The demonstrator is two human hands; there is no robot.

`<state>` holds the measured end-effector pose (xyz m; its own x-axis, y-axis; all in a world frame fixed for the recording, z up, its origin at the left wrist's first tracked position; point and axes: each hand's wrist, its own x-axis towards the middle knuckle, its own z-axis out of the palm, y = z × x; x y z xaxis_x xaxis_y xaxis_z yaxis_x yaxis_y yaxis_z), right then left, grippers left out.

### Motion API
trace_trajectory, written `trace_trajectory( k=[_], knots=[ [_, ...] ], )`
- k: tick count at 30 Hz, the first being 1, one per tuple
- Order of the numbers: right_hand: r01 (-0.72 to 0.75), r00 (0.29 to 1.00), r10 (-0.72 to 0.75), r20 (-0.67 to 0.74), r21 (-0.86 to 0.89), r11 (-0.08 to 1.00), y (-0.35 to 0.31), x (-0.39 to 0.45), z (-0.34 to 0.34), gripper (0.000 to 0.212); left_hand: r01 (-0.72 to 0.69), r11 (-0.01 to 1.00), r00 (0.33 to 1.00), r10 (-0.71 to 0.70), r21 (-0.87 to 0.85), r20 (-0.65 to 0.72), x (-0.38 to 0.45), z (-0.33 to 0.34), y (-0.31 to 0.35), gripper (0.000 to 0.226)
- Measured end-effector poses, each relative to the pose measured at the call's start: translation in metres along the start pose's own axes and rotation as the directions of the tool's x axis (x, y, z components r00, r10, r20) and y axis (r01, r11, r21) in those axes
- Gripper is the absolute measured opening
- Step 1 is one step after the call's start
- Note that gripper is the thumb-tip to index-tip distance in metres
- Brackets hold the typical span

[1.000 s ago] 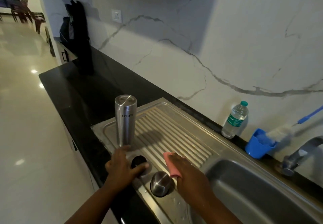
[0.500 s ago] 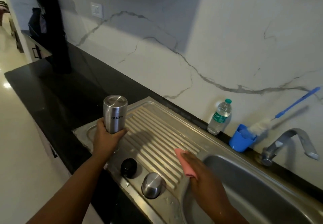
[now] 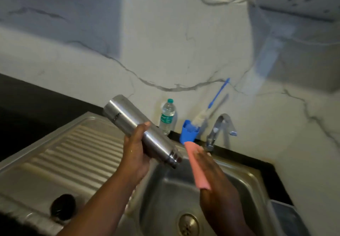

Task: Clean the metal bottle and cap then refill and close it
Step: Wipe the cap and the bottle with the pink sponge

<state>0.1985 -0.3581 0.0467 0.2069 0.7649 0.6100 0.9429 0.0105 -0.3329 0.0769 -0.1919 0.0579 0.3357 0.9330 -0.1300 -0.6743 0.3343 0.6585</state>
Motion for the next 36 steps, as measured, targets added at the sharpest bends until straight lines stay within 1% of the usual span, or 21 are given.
trace_trajectory(
  k=[2, 3, 4, 5, 6, 8, 11, 13, 15, 16, 19, 20, 22, 24, 26, 27, 28, 31, 33, 35, 36],
  knots=[
    [0.095, 0.99, -0.072, 0.122, -0.199, 0.975, 0.009, -0.005, -0.013, 0.085, 0.213, 0.975, 0.977, -0.212, -0.064, 0.026, -0.012, 0.022, -0.025, 0.031],
    [0.129, 0.979, -0.084, 0.185, -0.248, 0.96, 0.017, -0.01, -0.016, 0.101, 0.284, 0.955, 0.959, -0.283, -0.085, 0.03, -0.018, 0.032, -0.035, 0.026],
    [0.147, 0.971, -0.083, 0.222, -0.289, 0.946, 0.03, -0.016, -0.018, 0.117, 0.332, 0.938, 0.943, -0.33, -0.099, 0.035, -0.022, 0.04, -0.046, 0.026],
    [0.146, 0.967, -0.075, 0.244, -0.291, 0.945, 0.043, -0.022, -0.022, 0.121, 0.363, 0.926, 0.932, -0.361, -0.104, 0.042, -0.026, 0.048, -0.055, 0.029],
    [0.134, 0.971, -0.078, 0.224, -0.25, 0.959, 0.053, -0.028, -0.028, 0.107, 0.376, 0.922, 0.927, -0.374, -0.091, 0.039, -0.029, 0.055, -0.065, 0.03],
    [0.09, 0.992, -0.074, 0.1, -0.158, 0.983, 0.072, -0.041, -0.043, 0.056, 0.394, 0.918, 0.919, -0.393, -0.052, 0.027, -0.036, 0.068, -0.083, 0.032],
    [0.028, 0.999, -0.024, 0.047, -0.082, 0.996, 0.087, -0.051, -0.061, 0.052, 0.439, 0.898, 0.899, -0.439, -0.03, 0.014, -0.049, 0.092, -0.107, 0.036],
    [0.114, 0.993, -0.112, 0.02, -0.124, 0.986, 0.087, -0.052, -0.069, 0.057, 0.436, 0.899, 0.899, -0.437, -0.033, -0.03, -0.056, 0.106, -0.122, 0.035],
    [0.243, 0.97, -0.234, 0.066, -0.235, 0.941, 0.099, -0.057, -0.073, 0.063, 0.417, 0.908, 0.907, -0.418, -0.036, -0.049, -0.061, 0.118, -0.134, 0.039],
    [0.245, 0.969, -0.24, 0.052, -0.227, 0.942, 0.109, -0.061, -0.075, 0.066, 0.408, 0.912, 0.911, -0.41, -0.043, -0.039, -0.064, 0.122, -0.138, 0.043],
    [0.019, 0.998, -0.012, -0.062, 0.11, 0.994, 0.117, -0.064, -0.092, 0.054, 0.402, 0.914, 0.915, -0.402, -0.05, 0.018, -0.069, 0.131, -0.146, 0.056],
    [-0.041, 0.997, 0.055, -0.055, 0.227, 0.973, 0.118, -0.065, -0.096, 0.055, 0.395, 0.918, 0.919, -0.394, -0.041, 0.036, -0.069, 0.133, -0.148, 0.058],
    [-0.102, 0.993, 0.113, -0.016, 0.319, 0.942, 0.114, -0.068, -0.101, 0.054, 0.384, 0.923, 0.923, -0.382, -0.029, 0.046, -0.071, 0.137, -0.15, 0.063],
    [-0.076, 0.995, 0.09, -0.044, 0.254, 0.964, 0.108, -0.069, -0.102, 0.064, 0.36, 0.933, 0.932, -0.36, -0.01, 0.034, -0.071, 0.14, -0.152, 0.059],
    [0.052, 0.995, -0.05, -0.082, 0.015, 0.999, 0.11, -0.071, -0.101, 0.073, 0.331, 0.943, 0.944, -0.331, 0.015, -0.004, -0.072, 0.143, -0.154, 0.042],
    [0.109, 0.991, -0.113, -0.069, -0.059, 0.992, 0.115, -0.071, -0.099, 0.077, 0.335, 0.942, 0.942, -0.335, 0.012, -0.02, -0.073, 0.142, -0.155, 0.038],
    [0.128, 0.99, -0.132, -0.052, -0.078, 0.989, 0.12, -0.072, -0.097, 0.079, 0.356, 0.934, 0.934, -0.356, -0.008, -0.026, -0.073, 0.142, -0.156, 0.038],
    [0.007, 0.998, -0.009, -0.067, -0.027, 1.0, 0.122, -0.074, -0.091, 0.077, 0.392, 0.92, 0.92, -0.392, -0.026, 0.009, -0.073, 0.139, -0.159, 0.049],
    [0.04, 0.999, -0.04, -0.006, -0.072, 0.997, 0.116, -0.073, -0.089, 0.083, 0.4, 0.915, 0.916, -0.401, 0.047, 0.016, -0.073, 0.138, -0.161, 0.045],
    [0.124, 0.991, -0.11, 0.075, -0.219, 0.968, 0.117, -0.07, -0.083, 0.09, 0.436, 0.898, 0.899, -0.438, 0.058, 0.017, -0.074, 0.137, -0.159, 0.041],
    [0.112, 0.992, -0.099, 0.075, -0.196, 0.974, 0.118, -0.072, -0.08, 0.087, 0.454, 0.89, 0.89, -0.455, 0.054, 0.025, -0.074, 0.136, -0.158, 0.04]
  ],
)
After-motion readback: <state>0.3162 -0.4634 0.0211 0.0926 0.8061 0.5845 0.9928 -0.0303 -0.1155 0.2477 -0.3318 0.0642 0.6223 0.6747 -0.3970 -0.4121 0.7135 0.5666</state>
